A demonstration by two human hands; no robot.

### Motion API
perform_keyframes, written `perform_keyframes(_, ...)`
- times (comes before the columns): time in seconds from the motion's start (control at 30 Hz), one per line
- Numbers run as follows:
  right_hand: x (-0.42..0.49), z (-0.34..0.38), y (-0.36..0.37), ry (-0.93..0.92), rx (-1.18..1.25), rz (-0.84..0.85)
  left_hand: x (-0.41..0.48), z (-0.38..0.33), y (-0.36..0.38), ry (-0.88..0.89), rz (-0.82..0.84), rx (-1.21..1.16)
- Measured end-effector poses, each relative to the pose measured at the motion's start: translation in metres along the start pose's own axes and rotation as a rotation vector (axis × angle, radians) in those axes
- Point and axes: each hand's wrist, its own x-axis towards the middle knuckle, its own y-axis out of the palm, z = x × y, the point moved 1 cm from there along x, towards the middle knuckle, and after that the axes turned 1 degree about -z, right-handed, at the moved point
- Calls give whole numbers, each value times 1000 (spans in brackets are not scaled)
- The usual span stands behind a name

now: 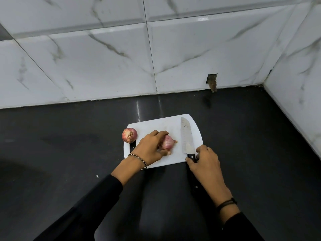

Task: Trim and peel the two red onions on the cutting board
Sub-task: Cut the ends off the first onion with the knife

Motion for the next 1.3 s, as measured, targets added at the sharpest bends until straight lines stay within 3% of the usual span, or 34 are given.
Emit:
perform_keyframes(0.13, 2, -4, -5, 33, 172, 67, 0, -3, 0, 15, 20, 30)
perform_keyframes(0.3, 2, -9, -9, 261, 757, 276, 1, -3, 5, 13, 38, -10)
perform_keyframes(0.4, 0, -8, -9, 377, 1041, 301, 1, -7, 5, 24, 20, -29)
perform_keyframes(0.6, -8, -13, -5, 403, 919, 246, 1, -11, 9, -10, -6, -102)
perform_keyframes(0.93, -27, -10, -12, 400, 955, 295, 7, -14, 14, 39, 49, -230)
perform_keyframes(1.1, -31, -1, -8, 324, 921, 322, 11, -11, 8, 41, 86, -222)
perform_keyframes(1.3, -35, 2, -3, 272, 733, 242, 12, -12, 8, 69, 72, -96)
